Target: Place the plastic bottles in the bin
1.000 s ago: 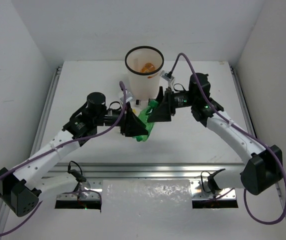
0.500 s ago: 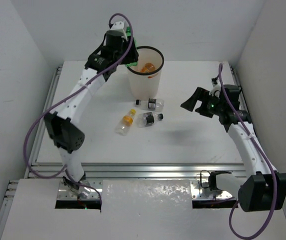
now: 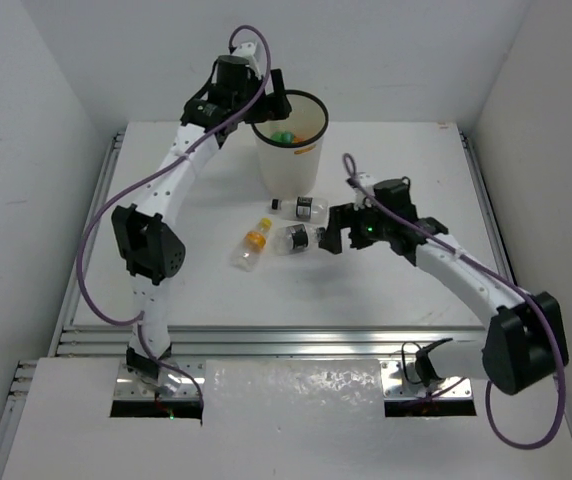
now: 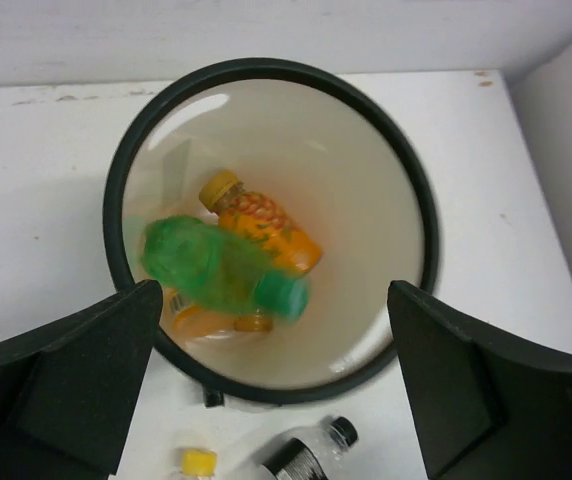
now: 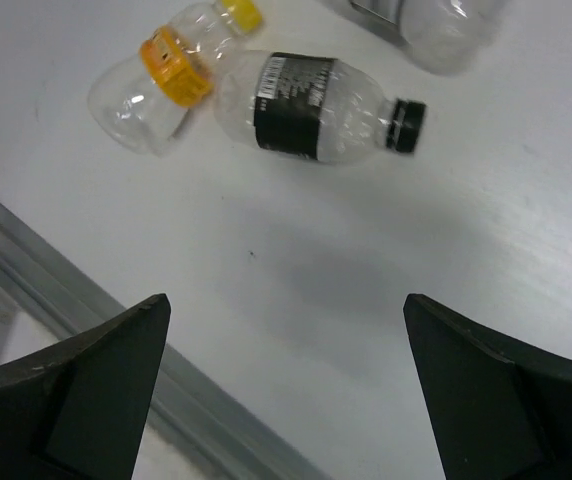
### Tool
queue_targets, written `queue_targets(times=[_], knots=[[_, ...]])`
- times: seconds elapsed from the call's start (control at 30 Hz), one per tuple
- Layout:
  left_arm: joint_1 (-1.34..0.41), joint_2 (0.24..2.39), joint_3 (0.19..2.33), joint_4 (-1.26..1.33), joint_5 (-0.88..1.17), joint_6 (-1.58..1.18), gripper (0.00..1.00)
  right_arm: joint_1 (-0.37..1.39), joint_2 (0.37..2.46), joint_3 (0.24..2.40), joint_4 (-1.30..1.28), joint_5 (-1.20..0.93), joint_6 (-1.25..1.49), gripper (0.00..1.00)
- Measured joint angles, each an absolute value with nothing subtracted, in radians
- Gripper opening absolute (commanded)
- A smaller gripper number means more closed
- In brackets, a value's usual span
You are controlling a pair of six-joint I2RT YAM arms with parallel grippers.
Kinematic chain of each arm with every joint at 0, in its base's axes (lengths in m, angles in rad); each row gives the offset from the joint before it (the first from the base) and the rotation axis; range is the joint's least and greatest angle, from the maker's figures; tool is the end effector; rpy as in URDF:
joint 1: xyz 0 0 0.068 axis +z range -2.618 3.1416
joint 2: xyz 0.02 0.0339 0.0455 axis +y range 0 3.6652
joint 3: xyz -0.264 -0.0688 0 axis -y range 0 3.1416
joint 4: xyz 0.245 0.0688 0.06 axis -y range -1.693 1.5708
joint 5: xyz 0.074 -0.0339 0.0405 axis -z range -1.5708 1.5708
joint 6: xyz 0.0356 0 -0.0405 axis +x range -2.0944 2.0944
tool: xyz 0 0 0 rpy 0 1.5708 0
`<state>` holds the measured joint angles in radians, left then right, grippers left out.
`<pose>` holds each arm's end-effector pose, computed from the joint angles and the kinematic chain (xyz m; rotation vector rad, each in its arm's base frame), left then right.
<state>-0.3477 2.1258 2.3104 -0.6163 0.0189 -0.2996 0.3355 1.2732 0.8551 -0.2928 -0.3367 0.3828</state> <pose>0.4590 -0.1671 0.3960 0.0611 2.0280 -0.4313 0.2533 0.1008 0.2510 -0.1271 2.3462 0.7503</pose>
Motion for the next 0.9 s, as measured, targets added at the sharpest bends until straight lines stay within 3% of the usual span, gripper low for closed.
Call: queue_targets(times=[0.2,0.5,0.83,0.9], knots=[[-0.348,1.913,2.17,-0.595,0.042,-0.32,0.93,0.437,1.472,0.924,-0.168,-0.282,0.099,0.99],[-0.348,1.236,1.497,-0.512,0.019,-0.357,0.97,0.492,1.724,0.964,-0.027,-0.328,-0.333,0.99],[-0.348,1.06,1.143,-0.501,0.047,-0.316,0.97,0.534,1.856,0.98,0.146,-0.288,-0.504,0.96],[-0.348,1.047,1.098,-0.501,0.059,-0.31,0.97,0.543,1.882,0.98,0.173,-0.278,-0.523,0.89]])
